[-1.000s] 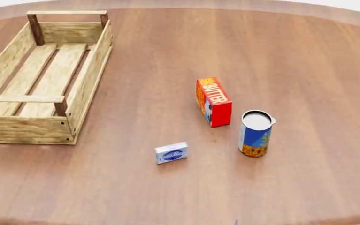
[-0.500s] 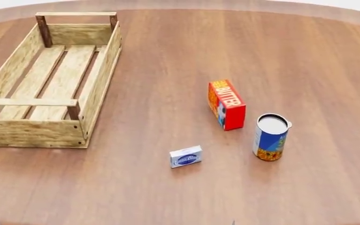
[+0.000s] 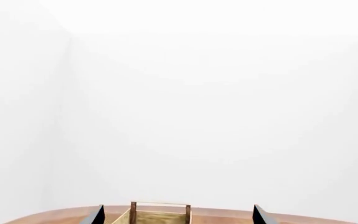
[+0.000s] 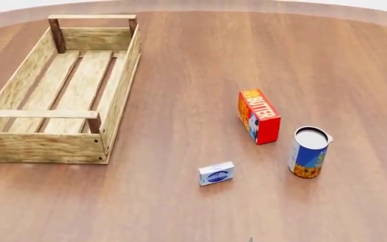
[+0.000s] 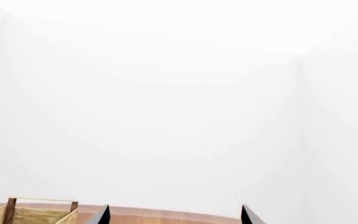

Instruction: Pick up the cream cheese and put it in the tray.

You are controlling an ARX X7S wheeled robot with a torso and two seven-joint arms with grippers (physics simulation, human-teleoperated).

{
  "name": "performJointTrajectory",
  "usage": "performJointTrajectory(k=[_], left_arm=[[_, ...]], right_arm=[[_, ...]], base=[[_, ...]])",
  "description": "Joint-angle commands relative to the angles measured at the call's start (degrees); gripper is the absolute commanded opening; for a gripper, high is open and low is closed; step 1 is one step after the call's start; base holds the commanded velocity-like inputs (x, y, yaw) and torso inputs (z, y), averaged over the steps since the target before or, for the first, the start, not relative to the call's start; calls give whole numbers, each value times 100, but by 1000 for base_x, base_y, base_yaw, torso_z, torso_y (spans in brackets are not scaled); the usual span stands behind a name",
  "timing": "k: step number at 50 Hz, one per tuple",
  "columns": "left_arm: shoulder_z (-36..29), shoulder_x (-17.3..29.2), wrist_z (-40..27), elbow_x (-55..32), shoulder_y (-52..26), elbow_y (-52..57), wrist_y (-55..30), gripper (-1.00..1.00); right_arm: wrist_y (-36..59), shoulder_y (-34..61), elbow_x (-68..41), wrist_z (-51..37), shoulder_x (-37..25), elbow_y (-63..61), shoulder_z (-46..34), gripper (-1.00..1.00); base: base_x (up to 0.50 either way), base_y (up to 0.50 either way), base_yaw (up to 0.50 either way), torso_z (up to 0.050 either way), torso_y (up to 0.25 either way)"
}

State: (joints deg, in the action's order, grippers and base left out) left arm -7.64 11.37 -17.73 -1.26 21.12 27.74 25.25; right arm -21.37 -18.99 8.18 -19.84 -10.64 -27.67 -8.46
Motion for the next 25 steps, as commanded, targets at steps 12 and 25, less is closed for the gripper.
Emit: performJointTrajectory(k=[12,25], left_arm=[[-55,67,-111,12,4,3,40,100],[-92,111,-158,28,-8,-16,47,100]], right_arm=[[-15,7,122,-140,-73,13,-69,100],[6,23,164,-198,-114,15,-112,100]], base=[[73,132,0,0,0],[94,138,0,0,0]])
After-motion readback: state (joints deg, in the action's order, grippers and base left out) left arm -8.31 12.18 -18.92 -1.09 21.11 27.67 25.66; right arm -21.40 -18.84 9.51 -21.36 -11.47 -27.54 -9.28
